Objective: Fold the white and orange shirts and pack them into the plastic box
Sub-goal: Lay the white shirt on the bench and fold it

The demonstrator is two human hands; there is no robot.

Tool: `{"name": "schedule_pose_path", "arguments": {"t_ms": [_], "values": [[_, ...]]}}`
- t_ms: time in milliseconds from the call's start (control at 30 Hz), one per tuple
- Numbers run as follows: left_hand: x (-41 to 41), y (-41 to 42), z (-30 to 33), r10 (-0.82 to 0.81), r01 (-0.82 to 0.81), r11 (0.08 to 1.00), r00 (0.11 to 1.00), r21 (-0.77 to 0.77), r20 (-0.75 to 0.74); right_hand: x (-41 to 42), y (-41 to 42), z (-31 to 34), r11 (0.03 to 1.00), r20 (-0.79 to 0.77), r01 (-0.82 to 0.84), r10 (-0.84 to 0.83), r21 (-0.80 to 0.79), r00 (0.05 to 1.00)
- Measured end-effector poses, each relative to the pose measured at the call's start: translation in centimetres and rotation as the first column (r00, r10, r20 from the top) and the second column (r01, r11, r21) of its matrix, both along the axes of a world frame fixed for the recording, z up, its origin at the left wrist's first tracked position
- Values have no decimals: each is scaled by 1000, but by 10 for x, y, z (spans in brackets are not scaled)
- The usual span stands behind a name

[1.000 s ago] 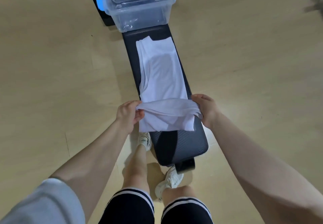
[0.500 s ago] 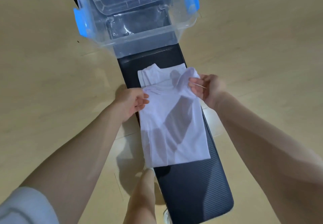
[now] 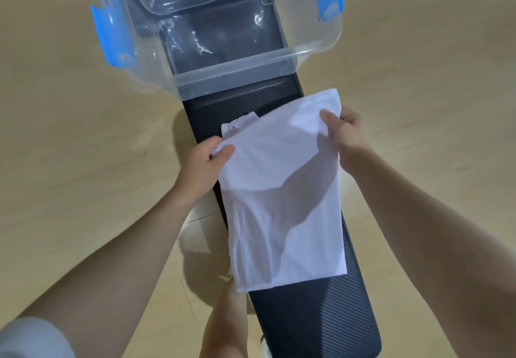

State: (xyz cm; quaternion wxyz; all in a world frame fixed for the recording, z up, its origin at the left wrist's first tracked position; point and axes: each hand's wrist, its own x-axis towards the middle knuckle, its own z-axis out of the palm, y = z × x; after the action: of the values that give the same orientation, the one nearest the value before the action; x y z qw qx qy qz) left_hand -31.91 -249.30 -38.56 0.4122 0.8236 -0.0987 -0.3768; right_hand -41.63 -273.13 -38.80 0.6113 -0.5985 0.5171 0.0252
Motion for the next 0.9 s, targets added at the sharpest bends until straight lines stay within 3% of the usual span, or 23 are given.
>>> {"name": "schedule_pose_path", "arguments": {"t_ms": [67, 133, 233, 267, 333, 367, 433, 533, 633, 667, 700, 800, 833, 900], "values": [[5, -2, -8, 61, -62, 998, 997, 22, 38, 8, 1, -7, 997, -40, -15, 12, -74, 999], [7, -4, -16, -25, -8, 988, 977, 155, 212, 18, 6, -17, 985, -94, 4, -21, -173, 995], [1, -5, -21, -236, 69, 947, 812, 314, 534, 18, 26, -26, 924, -217, -36, -51, -381, 975], [-6, -5, -23, -277, 107, 949, 729, 296, 626, 13, 36, -26, 835, -238, -140, 11, -533, 971], [-25, -6, -28, -338, 268, 938, 585, 218, 737, 0, 64, -27, 575, -199, -336, 288, -746, 937], [-37, -6, -31, -382, 356, 911, 532, 209, 756, -7, 79, -30, 483, -198, -414, 437, -771, 878], [-61, -2, -40, -487, 458, 845, 450, 275, 748, -19, 106, -37, 411, -240, -565, 615, -715, 751], [-73, 9, -58, -657, 491, 742, 397, 456, 641, -27, 116, -47, 373, -330, -682, 667, -629, 669], [-64, 16, -66, -677, 480, 732, 432, 484, 596, -33, 96, -60, 116, -504, -746, 669, -656, 547], [-61, 17, -66, -687, 490, 723, 436, 488, 581, -36, 86, -63, 85, -541, -752, 642, -654, 543], [-59, 19, -66, -706, 506, 705, 434, 497, 560, -40, 77, -63, 112, -563, -761, 606, -639, 562], [-56, 33, -63, -760, 532, 649, 425, 544, 491, -58, 53, -59, 375, -582, -755, 482, -538, 654], [-56, 39, -60, -767, 532, 641, 416, 553, 489, -66, 50, -56, 402, -585, -751, 472, -523, 660], [-65, 53, -52, -754, 529, 657, 439, 537, 489, -84, 55, -47, 329, -594, -768, 493, -549, 636]]}}
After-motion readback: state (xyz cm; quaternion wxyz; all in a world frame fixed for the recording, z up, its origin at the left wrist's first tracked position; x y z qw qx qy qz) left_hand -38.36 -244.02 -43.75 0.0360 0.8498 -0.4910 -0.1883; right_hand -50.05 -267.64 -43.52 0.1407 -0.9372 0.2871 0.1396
